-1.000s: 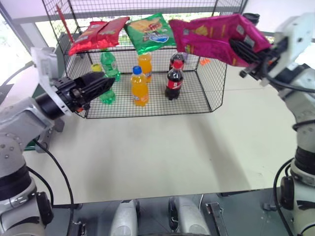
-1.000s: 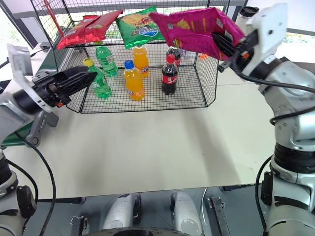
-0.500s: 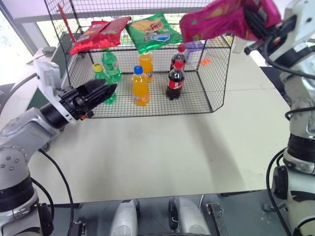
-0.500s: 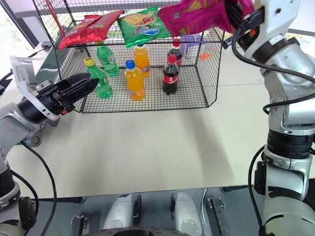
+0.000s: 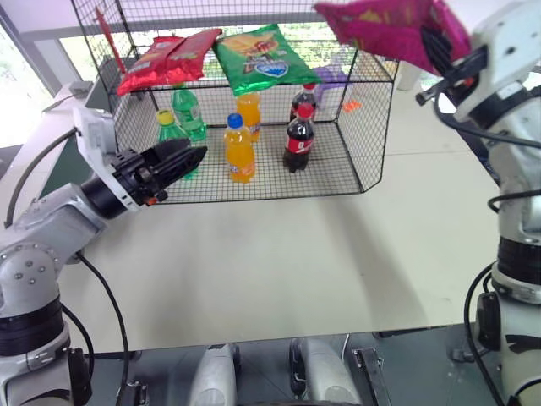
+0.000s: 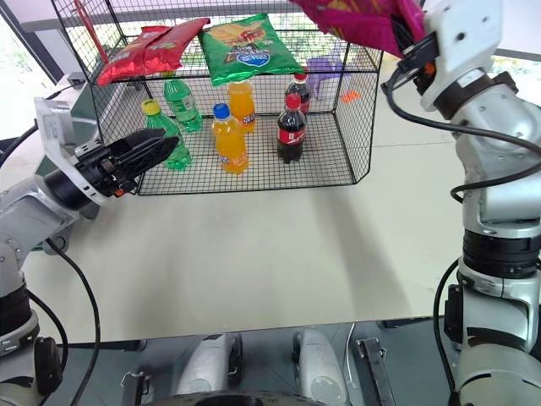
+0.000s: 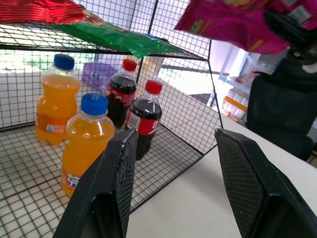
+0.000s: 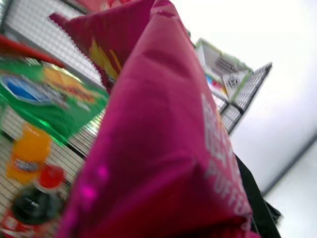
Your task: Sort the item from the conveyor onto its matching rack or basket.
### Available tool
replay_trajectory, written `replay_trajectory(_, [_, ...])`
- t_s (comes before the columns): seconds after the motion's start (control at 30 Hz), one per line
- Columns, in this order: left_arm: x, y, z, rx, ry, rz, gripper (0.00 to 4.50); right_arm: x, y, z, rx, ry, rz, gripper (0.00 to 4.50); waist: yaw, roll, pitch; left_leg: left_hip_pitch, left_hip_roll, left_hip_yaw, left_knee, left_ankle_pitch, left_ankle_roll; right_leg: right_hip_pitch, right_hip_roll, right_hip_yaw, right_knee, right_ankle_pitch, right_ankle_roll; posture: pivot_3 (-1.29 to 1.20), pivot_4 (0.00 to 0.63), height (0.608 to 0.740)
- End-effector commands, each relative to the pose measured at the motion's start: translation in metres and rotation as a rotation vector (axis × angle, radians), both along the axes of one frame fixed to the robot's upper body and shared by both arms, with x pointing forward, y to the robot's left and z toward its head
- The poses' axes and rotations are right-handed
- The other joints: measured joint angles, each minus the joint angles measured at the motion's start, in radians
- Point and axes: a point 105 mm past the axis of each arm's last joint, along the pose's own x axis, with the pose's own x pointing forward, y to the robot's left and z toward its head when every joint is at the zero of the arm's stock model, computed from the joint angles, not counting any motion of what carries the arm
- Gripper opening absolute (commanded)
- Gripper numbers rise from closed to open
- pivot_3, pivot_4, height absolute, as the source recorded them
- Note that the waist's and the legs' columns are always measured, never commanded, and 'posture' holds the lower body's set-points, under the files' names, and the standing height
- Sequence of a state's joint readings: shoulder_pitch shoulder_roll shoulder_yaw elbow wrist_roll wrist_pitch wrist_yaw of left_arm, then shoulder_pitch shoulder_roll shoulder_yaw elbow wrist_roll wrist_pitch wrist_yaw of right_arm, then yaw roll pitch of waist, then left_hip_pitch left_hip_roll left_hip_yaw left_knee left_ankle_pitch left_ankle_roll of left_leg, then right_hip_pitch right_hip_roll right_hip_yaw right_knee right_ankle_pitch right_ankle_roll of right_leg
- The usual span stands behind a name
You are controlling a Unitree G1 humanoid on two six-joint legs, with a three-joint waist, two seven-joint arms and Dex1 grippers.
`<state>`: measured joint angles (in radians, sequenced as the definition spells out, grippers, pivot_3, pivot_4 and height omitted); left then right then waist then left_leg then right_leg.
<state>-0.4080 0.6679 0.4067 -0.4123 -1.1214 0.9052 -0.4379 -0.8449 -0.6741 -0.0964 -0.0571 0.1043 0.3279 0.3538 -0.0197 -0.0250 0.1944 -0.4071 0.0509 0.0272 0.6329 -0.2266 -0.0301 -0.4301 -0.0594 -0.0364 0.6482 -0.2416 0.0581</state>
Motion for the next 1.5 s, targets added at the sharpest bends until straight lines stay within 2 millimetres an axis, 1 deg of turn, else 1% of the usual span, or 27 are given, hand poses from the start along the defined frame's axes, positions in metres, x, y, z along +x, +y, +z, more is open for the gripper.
replay_trajectory(0.03, [-0.004, -0.003, 0.01, 0.005, -0.059, 0.007, 2.57, 0.018, 0.015, 0.016, -0.089, -0.117, -0.144, 0.0, 0.0, 0.0, 0.0, 0.0, 0.0, 0.0, 0.0, 0.0, 0.0, 0.0, 0.0, 0.0, 0.0, 0.0, 0.0, 0.0, 0.15, 0.74])
replay_trajectory(0.1, [-0.004, -0.004, 0.008, 0.01, -0.058, 0.017, 2.57, 0.033, 0.031, 0.012, -0.137, -0.116, -0.185, 0.0, 0.0, 0.0, 0.0, 0.0, 0.0, 0.0, -0.001, 0.0, 0.0, -0.001, 0.001, 0.0, 0.0, 0.0, 0.0, 0.0, 0.15, 0.74])
replay_trajectory(0.2, [-0.006, -0.005, 0.005, 0.012, -0.055, 0.032, 2.57, 0.051, 0.049, 0.003, -0.201, -0.11, -0.237, 0.0, 0.003, 0.0, 0.0, -0.001, 0.0, 0.0, -0.001, 0.0, 0.0, -0.002, 0.001, 0.001, 0.0, 0.0, 0.0, 0.0, 0.15, 0.74])
replay_trajectory(0.27, [-0.007, -0.006, 0.002, 0.017, -0.053, 0.042, 2.57, 0.056, 0.058, 0.005, -0.255, -0.146, -0.271, 0.0, 0.004, 0.0, 0.0, -0.002, 0.0, 0.0, -0.001, 0.0, 0.0, -0.002, 0.0, 0.001, 0.0, 0.0, 0.0, 0.0, 0.15, 0.74])
replay_trajectory(0.33, [-0.008, -0.006, 0.001, 0.017, -0.054, 0.05, 2.57, 0.06, 0.066, 0.006, -0.275, -0.162, -0.275, 0.0, 0.009, 0.0, 0.0, -0.002, 0.0, 0.0, -0.001, 0.0, 0.0, -0.002, 0.0, 0.001, -0.001, 0.0, 0.0, 0.0, 0.15, 0.74])
replay_trajectory(0.43, [-0.009, -0.006, 0.0, 0.017, -0.053, 0.057, 2.57, 0.064, 0.078, -0.004, -0.293, -0.119, -0.228, 0.0, 0.009, 0.0, 0.0, -0.003, 0.0, 0.0, -0.001, 0.0, 0.0, -0.002, -0.001, 0.001, -0.001, 0.0, 0.0, 0.0, 0.15, 0.74])
replay_trajectory(0.5, [-0.008, -0.006, -0.002, 0.02, -0.05, 0.06, 2.57, 0.068, 0.083, -0.011, -0.26, -0.065, -0.197, 0.0, 0.007, 0.0, 0.0, -0.002, 0.0, 0.0, 0.0, 0.0, 0.0, -0.002, -0.001, 0.001, -0.001, 0.0, 0.0, 0.0, 0.15, 0.74])
replay_trajectory(0.57, [-0.008, -0.006, -0.004, 0.022, -0.046, 0.061, 2.57, 0.073, 0.083, -0.012, -0.244, -0.04, -0.2, 0.0, 0.006, 0.0, 0.0, -0.002, 0.0, 0.0, -0.001, 0.0, 0.0, -0.001, 0.0, 0.001, -0.001, 0.0, 0.0, 0.0, 0.15, 0.74])
replay_trajectory(0.77, [-0.004, -0.011, -0.009, 0.041, -0.039, 0.056, 2.57, 0.087, 0.083, -0.001, -0.176, 0.012, -0.209, 0.0, 0.005, 0.0, 0.0, -0.002, 0.0, 0.0, -0.001, 0.0, 0.0, -0.002, 0.0, 0.001, -0.001, 0.0, 0.0, 0.0, 0.15, 0.74])
replay_trajectory(0.83, [-0.004, -0.013, -0.011, 0.05, -0.036, 0.053, 2.62, 0.089, 0.082, 0.003, -0.168, 0.016, -0.213, 0.78, 0.006, 0.0, 0.0, -0.002, 0.0, 0.0, -0.001, 0.0, 0.0, -0.002, 0.0, 0.0, -0.001, 0.0, 0.0, 0.0, 0.15, 0.74])
replay_trajectory(0.87, [-0.004, -0.013, -0.012, 0.051, -0.037, 0.053, 2.62, 0.09, 0.083, 0.003, -0.165, 0.019, -0.205, 1.0, 0.006, 0.0, 0.0, -0.002, 0.0, 0.0, -0.001, 0.0, 0.0, -0.002, 0.0, 0.0, -0.001, 0.0, 0.0, 0.0, 0.15, 0.74])
replay_trajectory(1.0, [-0.004, -0.013, -0.012, 0.049, -0.038, 0.057, 2.62, 0.092, 0.091, 0.003, -0.155, 0.041, -0.163, 2.95, 0.004, 0.0, 0.0, -0.002, 0.0, 0.0, -0.001, 0.0, 0.0, -0.002, 0.0, 0.0, -0.001, 0.0, 0.0, 0.0, 0.15, 0.74])
replay_trajectory(1.03, [-0.004, -0.012, -0.012, 0.049, -0.037, 0.06, 2.62, 0.09, 0.094, 0.005, -0.156, 0.047, -0.14, 3.59, 0.003, 0.0, 0.0, -0.002, 0.0, 0.0, -0.001, 0.0, 0.0, -0.002, 0.0, 0.0, -0.001, 0.0, 0.0, 0.0, 0.15, 0.74])
replay_trajectory(1.07, [-0.004, -0.012, -0.013, 0.05, -0.037, 0.062, 2.62, 0.089, 0.098, 0.006, -0.154, 0.061, -0.105, 3.96, 0.003, 0.0, 0.0, -0.002, 0.0, 0.0, -0.001, 0.0, 0.0, -0.002, 0.0, 0.0, -0.001, 0.0, 0.0, 0.0, 0.15, 0.74])
replay_trajectory(1.13, [-0.004, -0.011, -0.013, 0.052, -0.036, 0.065, 2.62, 0.086, 0.102, 0.007, -0.125, 0.089, -0.048, 3.96, 0.002, 0.0, 0.0, -0.002, 0.0, 0.0, -0.001, 0.0, 0.0, -0.002, 0.0, 0.0, -0.001, 0.0, 0.0, 0.0, 0.15, 0.74])
replay_trajectory(1.23, [-0.004, -0.01, -0.013, 0.052, -0.038, 0.071, 2.62, 0.076, 0.107, 0.014, 0.04, 0.185, 0.129, 3.96, 0.004, 0.0, 0.0, -0.002, 0.0, 0.0, -0.002, 0.0, 0.0, -0.002, 0.0, 0.0, -0.001, 0.0, 0.0, 0.0, 0.15, 0.74])
replay_trajectory(1.27, [-0.003, -0.01, -0.013, 0.053, -0.038, 0.072, 2.62, 0.073, 0.108, 0.015, 0.072, 0.204, 0.165, 3.96, 0.005, 0.0, 0.0, -0.002, 0.0, 0.0, -0.002, 0.0, 0.0, -0.002, 0.0, 0.0, -0.001, 0.0, 0.0, 0.0, 0.15, 0.74])
replay_trajectory(1.4, [-0.002, -0.009, -0.014, 0.052, -0.039, 0.075, 2.62, 0.065, 0.101, 0.018, 0.148, 0.294, 0.297, 3.96, 0.008, 0.0, 0.0, -0.002, 0.0, 0.0, -0.002, 0.0, 0.0, -0.002, 0.0, 0.0, -0.001, 0.0, 0.0, 0.0, 0.15, 0.74])
replay_trajectory(1.5, [-0.001, -0.009, -0.015, 0.052, -0.039, 0.077, 2.62, 0.059, 0.101, 0.017, 0.203, 0.356, 0.389, 3.96, 0.007, 0.0, 0.0, -0.002, 0.0, 0.0, -0.001, 0.0, 0.0, -0.001, 0.0, 0.0, -0.001, 0.0, 0.0, 0.0, 0.15, 0.74])
